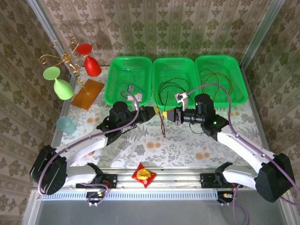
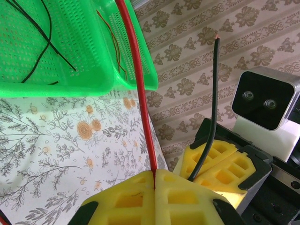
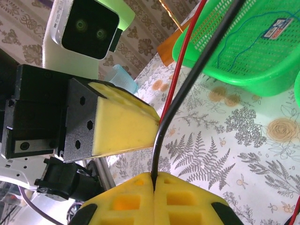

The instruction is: Untangle the cables

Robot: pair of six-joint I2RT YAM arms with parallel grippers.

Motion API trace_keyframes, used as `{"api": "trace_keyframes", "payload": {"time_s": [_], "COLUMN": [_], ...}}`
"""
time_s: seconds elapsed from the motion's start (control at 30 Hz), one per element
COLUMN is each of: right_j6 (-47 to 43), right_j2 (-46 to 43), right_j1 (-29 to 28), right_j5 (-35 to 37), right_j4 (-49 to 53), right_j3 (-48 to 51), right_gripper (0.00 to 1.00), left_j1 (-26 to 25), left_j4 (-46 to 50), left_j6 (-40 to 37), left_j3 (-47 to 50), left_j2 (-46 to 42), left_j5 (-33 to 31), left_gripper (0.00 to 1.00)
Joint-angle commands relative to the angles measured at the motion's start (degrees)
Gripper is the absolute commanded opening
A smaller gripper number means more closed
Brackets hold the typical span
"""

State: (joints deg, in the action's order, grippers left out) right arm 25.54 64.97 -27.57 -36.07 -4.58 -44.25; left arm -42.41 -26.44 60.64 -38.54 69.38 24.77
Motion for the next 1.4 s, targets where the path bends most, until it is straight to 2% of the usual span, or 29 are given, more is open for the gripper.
{"api": "trace_keyframes", "payload": {"time_s": [0.0,0.07,0.13,0.23,0.3,0.5,0.73,0.87,1.37], "right_j6": [-0.37,-0.39,-0.79,-3.06,-5.01,-6.47,-7.71,-7.7,-8.25], "right_j2": [-1.61,-2.42,-2.9,-2.74,-3.39,-6.67,-5.58,-3.83,6.79], "right_j1": [0.39,0.55,0.68,0.66,0.68,0.63,0.51,0.07,-4.24], "right_j5": [-1.04,-0.38,1.02,5.84,9.45,10.52,2.19,-0.76,-4.34], "right_j4": [-0.98,-0.56,0.69,6.02,9.46,10.45,9.41,7.98,6.57], "right_j3": [0.7,1.05,1.28,0.31,-0.46,-1.47,-2.76,-4.44,-10.72], "right_gripper": [0.03,0.03,0.1,0.39,0.45,0.43,0.37,0.37,0.33], "left_j1": [1.35,2.15,2.36,2.51,2.69,2.87,3.03,2.95,2.95], "left_j4": [-0.58,-0.5,0.61,3.48,4.62,5.37,6.15,6.31,6.81], "left_j6": [-0.15,0.18,-0.31,-1.46,-1.67,-1.6,-1.78,-1.62,-1.49], "left_j3": [-0.5,-0.22,-0.58,-1.31,-1.45,-1.14,-1.45,-1.41,-1.97], "left_j2": [-1.77,-2.34,-3.0,-3.6,-3.69,-4.48,-4.92,-4.99,-5.05], "left_j5": [0.8,0.88,0.88,0.78,0.89,0.71,0.89,0.98,1.07], "left_gripper": [0.0,0.0,0.0,0.0,0.0,0.0,0.0,0.0,0.0]}}
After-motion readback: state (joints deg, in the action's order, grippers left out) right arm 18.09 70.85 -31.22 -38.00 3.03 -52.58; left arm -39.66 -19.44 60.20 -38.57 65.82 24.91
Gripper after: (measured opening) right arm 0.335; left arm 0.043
